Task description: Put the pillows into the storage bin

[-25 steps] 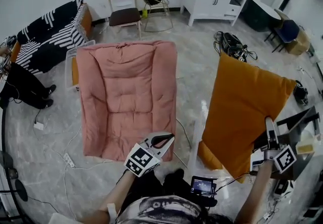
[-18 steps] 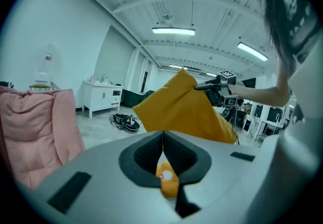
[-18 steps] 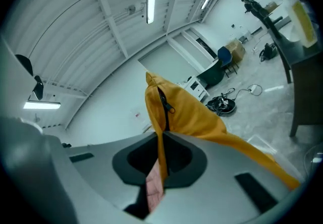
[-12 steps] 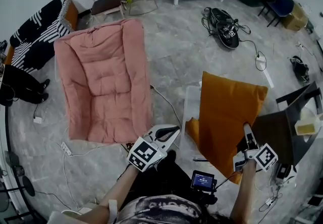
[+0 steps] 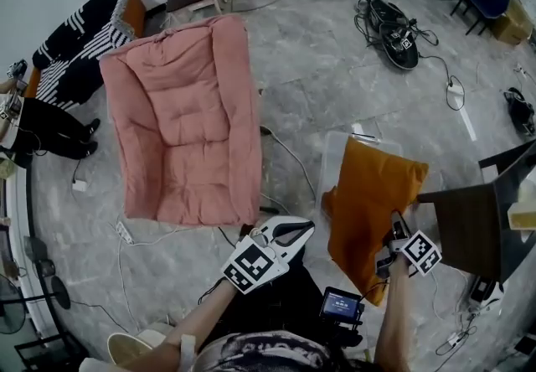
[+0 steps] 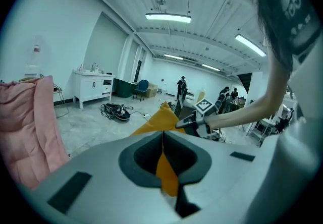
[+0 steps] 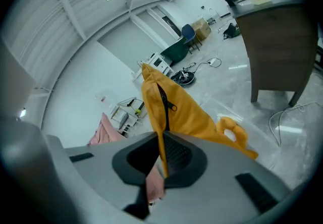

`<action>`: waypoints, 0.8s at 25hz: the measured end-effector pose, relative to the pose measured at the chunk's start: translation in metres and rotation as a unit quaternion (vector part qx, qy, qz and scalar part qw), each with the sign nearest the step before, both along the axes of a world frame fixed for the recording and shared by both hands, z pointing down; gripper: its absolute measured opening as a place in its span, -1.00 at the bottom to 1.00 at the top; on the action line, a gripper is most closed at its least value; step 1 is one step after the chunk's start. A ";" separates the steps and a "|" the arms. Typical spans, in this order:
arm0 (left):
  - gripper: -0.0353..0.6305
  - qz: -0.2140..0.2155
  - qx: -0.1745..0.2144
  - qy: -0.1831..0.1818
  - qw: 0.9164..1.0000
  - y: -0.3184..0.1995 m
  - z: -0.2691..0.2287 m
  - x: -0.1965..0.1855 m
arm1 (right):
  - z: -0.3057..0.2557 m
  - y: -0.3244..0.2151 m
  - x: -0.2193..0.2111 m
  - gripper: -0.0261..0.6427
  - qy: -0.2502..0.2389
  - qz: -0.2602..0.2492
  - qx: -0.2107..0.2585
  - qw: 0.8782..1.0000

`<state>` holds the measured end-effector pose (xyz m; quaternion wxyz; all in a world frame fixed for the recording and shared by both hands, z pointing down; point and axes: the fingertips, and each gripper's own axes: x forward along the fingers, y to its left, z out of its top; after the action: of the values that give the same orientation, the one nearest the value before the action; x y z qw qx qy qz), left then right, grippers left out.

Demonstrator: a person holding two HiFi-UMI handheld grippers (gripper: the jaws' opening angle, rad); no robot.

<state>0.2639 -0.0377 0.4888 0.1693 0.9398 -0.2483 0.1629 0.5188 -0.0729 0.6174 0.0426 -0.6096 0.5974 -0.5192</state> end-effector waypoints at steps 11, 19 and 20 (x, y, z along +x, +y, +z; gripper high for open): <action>-0.86 -0.036 -0.014 -0.036 0.999 0.001 0.015 -0.027 | 0.029 -0.054 -0.066 -0.34 -0.038 -0.100 0.023 0.994; -0.86 -0.072 -0.005 -0.030 0.997 0.001 0.004 -0.037 | 0.007 -0.051 -0.118 -0.33 -0.033 -0.189 0.041 0.981; -0.86 -0.078 -0.005 -0.029 0.997 0.003 0.003 -0.041 | 0.001 -0.050 -0.127 -0.34 -0.033 -0.202 0.048 0.978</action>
<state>0.2234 -0.0350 0.4919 0.1784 0.9115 -0.3251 0.1779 0.3921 -0.1227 0.6180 -0.0137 -0.4562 0.7305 -0.5080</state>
